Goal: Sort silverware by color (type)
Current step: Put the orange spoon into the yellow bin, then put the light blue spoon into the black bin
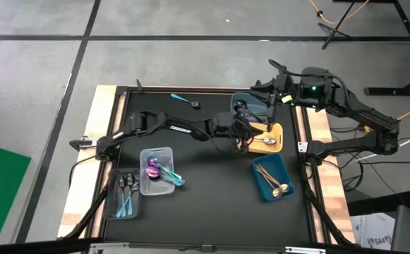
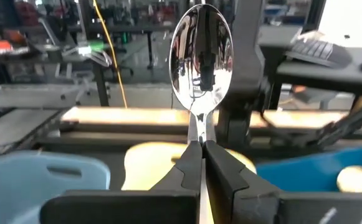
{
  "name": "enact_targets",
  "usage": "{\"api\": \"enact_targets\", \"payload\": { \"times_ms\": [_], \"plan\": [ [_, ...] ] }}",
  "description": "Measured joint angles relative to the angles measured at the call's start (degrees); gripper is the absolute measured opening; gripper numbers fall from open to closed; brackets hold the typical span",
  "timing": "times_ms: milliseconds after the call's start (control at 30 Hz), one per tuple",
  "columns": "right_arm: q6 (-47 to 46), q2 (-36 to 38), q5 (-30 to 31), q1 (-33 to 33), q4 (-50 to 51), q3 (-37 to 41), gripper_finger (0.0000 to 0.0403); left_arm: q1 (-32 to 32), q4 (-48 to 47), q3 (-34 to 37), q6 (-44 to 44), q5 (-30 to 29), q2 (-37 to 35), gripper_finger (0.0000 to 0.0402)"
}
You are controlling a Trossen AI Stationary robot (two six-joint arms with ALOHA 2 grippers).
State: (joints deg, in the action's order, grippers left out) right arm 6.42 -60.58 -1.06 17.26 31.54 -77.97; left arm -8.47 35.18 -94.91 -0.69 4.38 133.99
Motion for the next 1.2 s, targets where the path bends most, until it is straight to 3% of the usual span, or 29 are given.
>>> {"api": "enact_targets", "payload": {
  "times_ms": [367, 767, 1200],
  "plan": [
    [-0.07, -0.02, 0.00, 0.00, 3.84, 0.00, 0.0072, -0.22, -10.51, 0.04, 0.04, -0.80, 1.82, 0.0012],
    [-0.09, -0.04, 0.00, 0.00, 5.17, 0.00, 0.0072, -0.22, -10.77, 0.04, 0.18, -0.87, 1.82, 0.0019],
    [-0.10, -0.04, 0.00, 0.00, 5.65, 0.00, 0.0072, 0.02, -10.75, 0.04, 0.59, -0.94, 1.82, 0.0121]
  ]
}}
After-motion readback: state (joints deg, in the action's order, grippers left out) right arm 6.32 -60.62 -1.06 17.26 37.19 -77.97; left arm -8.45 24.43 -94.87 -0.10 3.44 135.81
